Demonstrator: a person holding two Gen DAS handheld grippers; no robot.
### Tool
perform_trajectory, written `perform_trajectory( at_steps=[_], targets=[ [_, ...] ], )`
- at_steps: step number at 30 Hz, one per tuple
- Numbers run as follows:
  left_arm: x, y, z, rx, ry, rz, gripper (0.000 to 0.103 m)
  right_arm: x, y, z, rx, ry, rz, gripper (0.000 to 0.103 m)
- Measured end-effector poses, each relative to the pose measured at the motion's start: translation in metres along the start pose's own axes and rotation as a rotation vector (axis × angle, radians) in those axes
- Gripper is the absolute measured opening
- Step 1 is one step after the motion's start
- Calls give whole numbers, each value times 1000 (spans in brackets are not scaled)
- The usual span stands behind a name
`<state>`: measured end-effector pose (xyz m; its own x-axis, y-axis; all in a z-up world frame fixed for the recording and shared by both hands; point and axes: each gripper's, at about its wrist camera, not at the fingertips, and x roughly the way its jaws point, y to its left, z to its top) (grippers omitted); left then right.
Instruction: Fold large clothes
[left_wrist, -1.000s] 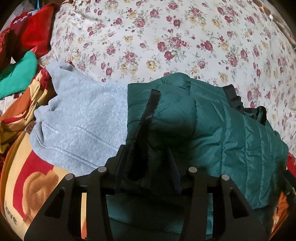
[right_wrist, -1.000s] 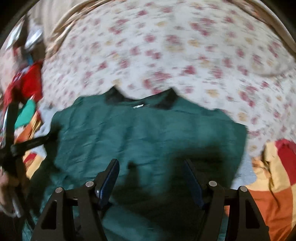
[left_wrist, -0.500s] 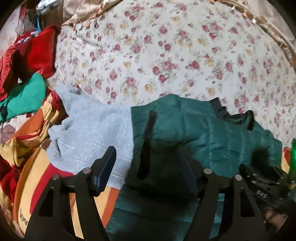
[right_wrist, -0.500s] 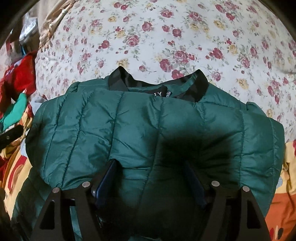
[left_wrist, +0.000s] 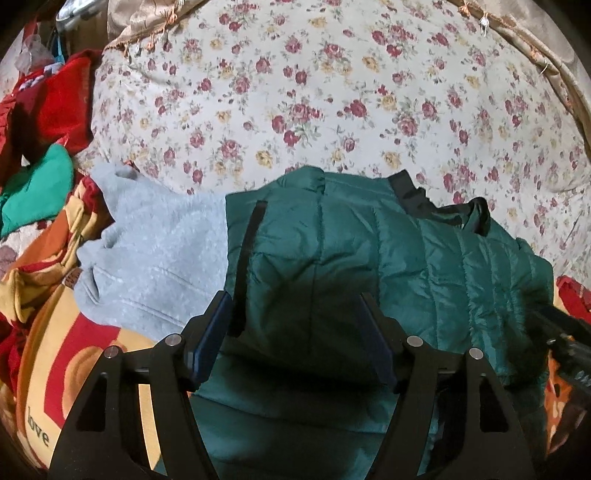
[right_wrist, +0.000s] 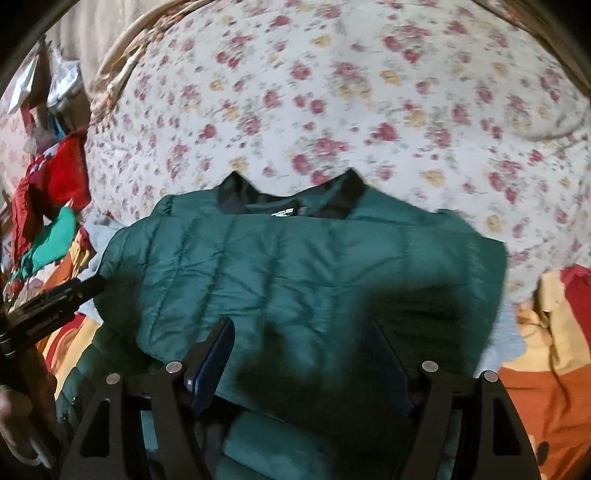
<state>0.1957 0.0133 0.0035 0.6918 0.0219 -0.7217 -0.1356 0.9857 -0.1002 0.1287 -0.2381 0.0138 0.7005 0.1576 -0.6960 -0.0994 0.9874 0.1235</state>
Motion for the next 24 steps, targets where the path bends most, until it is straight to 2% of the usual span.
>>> perform_trajectory(
  at_steps=[3, 7, 13, 20, 24],
  targets=[
    [6, -1, -2, -8, 9, 3, 69, -5, -19, 0, 18, -14, -46, 74],
    [19, -7, -2, -6, 36, 6, 69, 9, -46, 2, 65, 15, -86, 77],
    [46, -23, 1, 35, 76, 50, 69, 28, -73, 9, 89, 29, -103, 77],
    [65, -39, 5, 47, 96, 41, 77, 56, -105, 18, 161, 63, -147, 78],
    [72, -43, 4, 53, 107, 55, 79, 54, -107, 26, 141, 76, -156, 78]
  ],
)
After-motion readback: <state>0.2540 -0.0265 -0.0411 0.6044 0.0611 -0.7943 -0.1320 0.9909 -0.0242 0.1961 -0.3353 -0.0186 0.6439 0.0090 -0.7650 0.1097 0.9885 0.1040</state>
